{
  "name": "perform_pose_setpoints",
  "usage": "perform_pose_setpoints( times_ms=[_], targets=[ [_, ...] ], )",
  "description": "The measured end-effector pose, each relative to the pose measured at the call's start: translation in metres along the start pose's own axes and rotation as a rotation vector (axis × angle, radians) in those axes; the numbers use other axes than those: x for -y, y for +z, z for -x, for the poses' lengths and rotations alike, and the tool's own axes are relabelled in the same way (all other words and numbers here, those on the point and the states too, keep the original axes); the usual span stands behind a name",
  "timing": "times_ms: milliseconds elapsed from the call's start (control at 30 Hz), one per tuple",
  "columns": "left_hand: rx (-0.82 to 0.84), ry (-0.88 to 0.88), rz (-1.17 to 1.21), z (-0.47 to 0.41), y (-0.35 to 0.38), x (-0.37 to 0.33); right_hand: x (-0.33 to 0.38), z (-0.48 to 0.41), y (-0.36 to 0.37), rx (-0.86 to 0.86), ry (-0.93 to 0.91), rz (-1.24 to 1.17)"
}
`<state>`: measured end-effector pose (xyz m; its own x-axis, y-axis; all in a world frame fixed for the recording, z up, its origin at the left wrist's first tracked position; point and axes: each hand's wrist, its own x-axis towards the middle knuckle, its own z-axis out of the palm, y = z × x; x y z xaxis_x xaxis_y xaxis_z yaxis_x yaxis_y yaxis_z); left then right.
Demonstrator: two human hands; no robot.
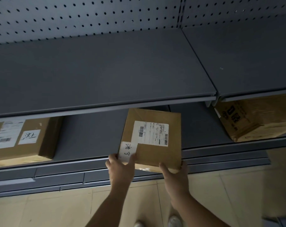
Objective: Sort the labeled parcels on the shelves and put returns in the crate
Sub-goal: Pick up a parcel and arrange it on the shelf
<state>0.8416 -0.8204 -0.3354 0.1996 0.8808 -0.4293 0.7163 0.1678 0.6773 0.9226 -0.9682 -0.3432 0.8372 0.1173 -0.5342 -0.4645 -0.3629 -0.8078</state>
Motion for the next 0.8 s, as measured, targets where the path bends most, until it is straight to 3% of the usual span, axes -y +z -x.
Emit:
perform_pose_setpoints(
  times_ms=[267, 467, 667, 800],
  targets=[
    [0.062, -0.153, 0.087, 0.036, 0.024, 0.008, 0.040, -0.061, -0.028, -0.150, -0.158, 0.226],
    [-0.083, 0.074, 0.020, -0.033, -0.007, -0.033, 0.069, -0.098, -0.025, -0.175, -0.233, 0.229],
    [0.186, 0.214, -0.188, -0.090, -0.026, -0.059, 0.075, -0.109, -0.021, -0.186, -0.226, 0.246],
    [0.174, 0.162, -0.180, -0.082, -0.021, -0.040, 0.044, -0.081, -0.018, -0.117, -0.059, 0.216]
  ],
)
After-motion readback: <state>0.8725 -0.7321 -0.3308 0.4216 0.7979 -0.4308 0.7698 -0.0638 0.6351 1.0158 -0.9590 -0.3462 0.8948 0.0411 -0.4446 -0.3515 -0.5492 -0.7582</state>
